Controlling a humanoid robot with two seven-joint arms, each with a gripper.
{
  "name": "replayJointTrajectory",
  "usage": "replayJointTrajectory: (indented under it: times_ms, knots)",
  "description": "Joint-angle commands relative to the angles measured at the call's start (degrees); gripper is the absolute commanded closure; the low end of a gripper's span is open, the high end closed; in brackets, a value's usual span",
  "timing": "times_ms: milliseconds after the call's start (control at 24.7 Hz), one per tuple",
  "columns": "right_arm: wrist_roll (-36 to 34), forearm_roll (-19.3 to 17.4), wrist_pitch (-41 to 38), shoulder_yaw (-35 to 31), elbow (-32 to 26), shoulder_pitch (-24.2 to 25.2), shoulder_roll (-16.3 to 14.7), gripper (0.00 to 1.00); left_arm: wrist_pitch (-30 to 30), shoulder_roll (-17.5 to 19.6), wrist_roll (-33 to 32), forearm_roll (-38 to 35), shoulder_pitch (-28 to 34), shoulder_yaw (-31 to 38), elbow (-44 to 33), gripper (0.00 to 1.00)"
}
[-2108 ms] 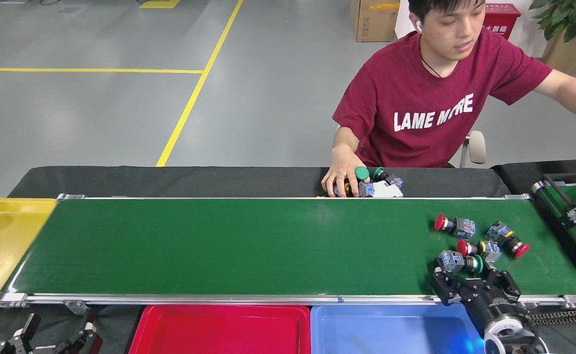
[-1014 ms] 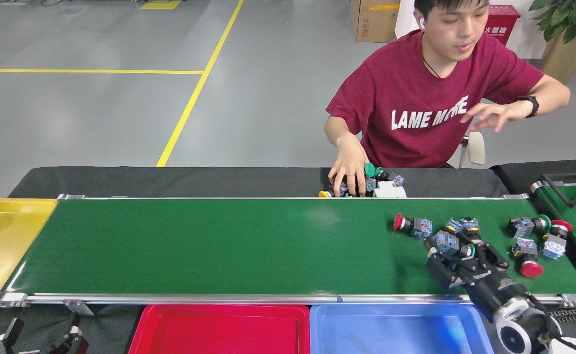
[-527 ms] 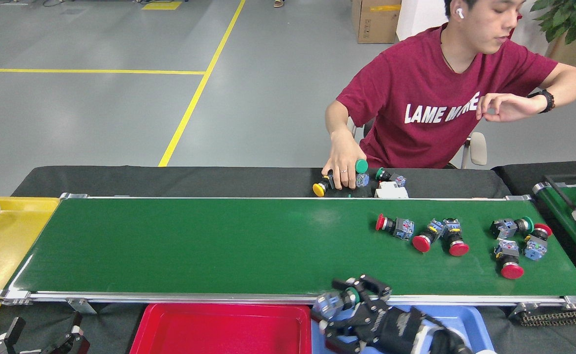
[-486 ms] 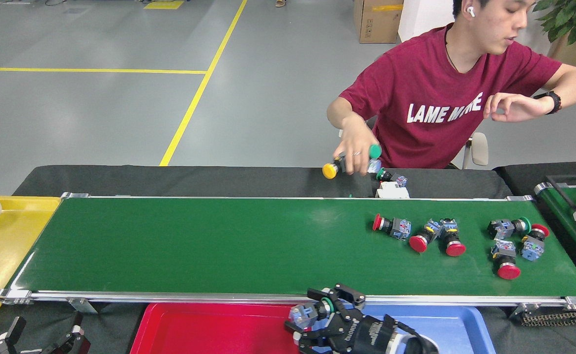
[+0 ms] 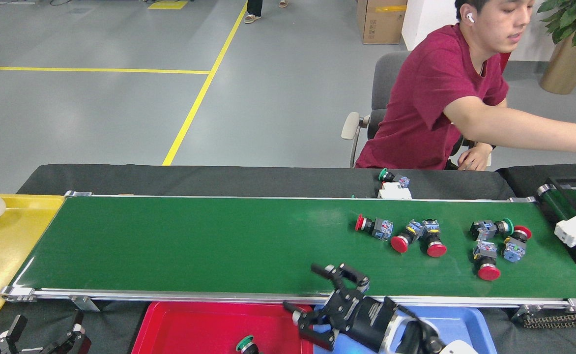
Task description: Pick switch part from conveyor to tray
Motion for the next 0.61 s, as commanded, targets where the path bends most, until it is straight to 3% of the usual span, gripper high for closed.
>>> replayJointTrajectory:
  times_ms: [0, 122, 284, 446, 568]
  knots:
    - [-1.20, -0.18, 0.78, -7.59, -0.81, 1.13, -1.09, 0.05, -0.05, 0.57, 0.21, 0.14, -0.18, 0.56, -0.77, 0.00]
    - [-4.19, -0.36, 4.21, -17.45, -2.12, 7.55, -3.28, 0.05, -0.14, 0.66, 0.21, 0.23, -0.18, 0.21, -0.77, 0.00]
    - [-14.29, -0.71, 13.43, -25.80, -3.53, 18.53, -5.39, 0.04, -2.77, 0.39, 0.21, 0.31, -0.27, -0.14, -0.77, 0.00]
    - [-23.88, -2.73, 16.78, -27.03, -4.15, 28.72, -8.64, 0.04, -4.71, -0.04, 0.21, 0.23, -0.44, -0.14, -0.77, 0.00]
    - [-26.08, -4.75, 15.11, -26.77, -7.49, 36.99, -11.20, 0.03, -4.53, -0.13, 0.21, 0.23, -0.53, -0.05, -0.77, 0.00]
